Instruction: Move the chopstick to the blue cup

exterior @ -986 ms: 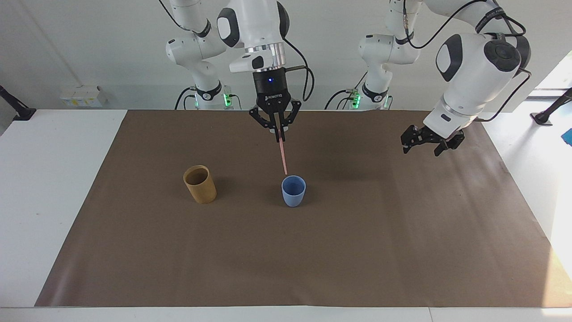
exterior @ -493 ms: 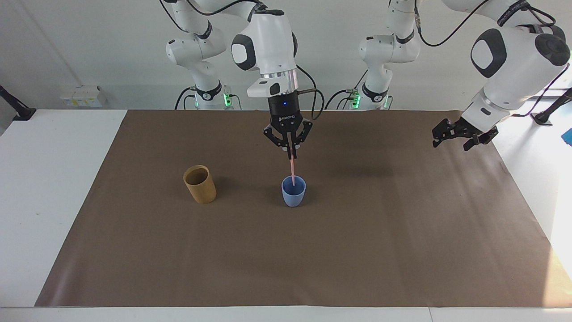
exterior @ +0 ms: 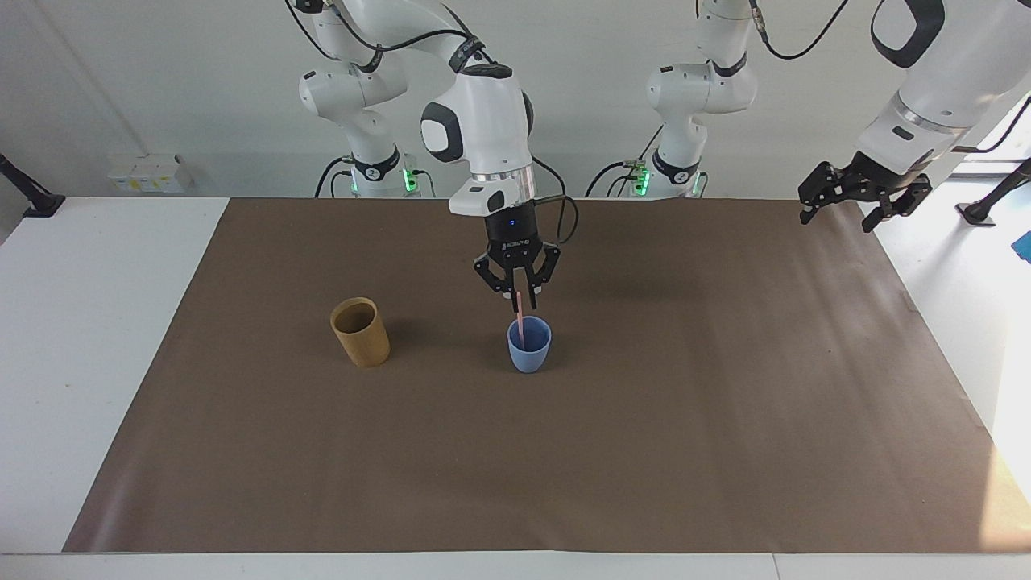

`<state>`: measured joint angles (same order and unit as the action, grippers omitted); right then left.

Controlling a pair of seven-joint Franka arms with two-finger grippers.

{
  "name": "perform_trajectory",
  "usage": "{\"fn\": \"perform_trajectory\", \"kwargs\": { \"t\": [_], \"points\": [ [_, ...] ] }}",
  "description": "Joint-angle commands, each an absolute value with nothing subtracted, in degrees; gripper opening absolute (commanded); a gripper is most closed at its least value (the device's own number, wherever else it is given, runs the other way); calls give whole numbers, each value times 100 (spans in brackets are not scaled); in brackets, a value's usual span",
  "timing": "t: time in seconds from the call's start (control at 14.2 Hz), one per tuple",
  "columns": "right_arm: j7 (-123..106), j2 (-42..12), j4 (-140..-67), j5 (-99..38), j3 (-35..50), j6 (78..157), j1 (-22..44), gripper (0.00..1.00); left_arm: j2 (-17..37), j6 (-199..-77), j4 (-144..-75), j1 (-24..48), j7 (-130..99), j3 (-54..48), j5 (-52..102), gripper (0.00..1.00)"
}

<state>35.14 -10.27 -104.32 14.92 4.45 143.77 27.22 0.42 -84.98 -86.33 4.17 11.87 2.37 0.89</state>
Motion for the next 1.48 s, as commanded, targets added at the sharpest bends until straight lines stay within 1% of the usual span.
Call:
{"fn": "perform_trajectory", "kwargs": {
  "t": [0.0, 0.14, 0.28, 0.42, 0.49, 0.7, 0.85, 1.06, 1.2, 1.41],
  "points": [
    [3779, -1064, -10301, 1538, 483, 14388, 2479, 100, -228, -8665, -8903, 439, 1107, 264, 35, 100],
    [3779, -1046, -10301, 1538, 483, 14388, 2426, 100, -263, -8684, -9008, 431, 1099, 264, 35, 100],
    [3779, -1037, -10301, 1529, 483, 14379, 2426, 100, -377, -8736, -9254, 413, 1107, 264, 35, 100],
    [3771, -1037, -10292, 1503, 475, 14344, 2400, 100, -387, -8728, -9238, 413, 1090, 264, 44, 100],
    [3762, -959, -10292, 1416, 449, 14126, 2330, 100, -361, -8728, -9203, 457, 1099, 264, 44, 100],
    [3508, -380, -10318, 1117, 448, 12994, 1777, 100, -351, -8701, -9176, 440, 1108, 264, 44, 100],
    [2869, -63, -10310, 802, 448, 12255, 1303, 100, -343, -8745, -9167, 430, 1090, 264, 44, 100],
    [1936, 237, -10161, 177, 404, 11403, 574, 100, -351, -8684, -9132, 405, 1064, 264, 114, 100],
    [1688, 159, -9601, 141, 396, 10551, 195, 100, -343, -8684, -9027, 378, 1046, 325, 508, 100],
    [1653, -87, -8783, 149, 378, 9461, -17, 100, -351, -8614, -9052, 387, 1046, 325, 492, 100]
  ]
}}
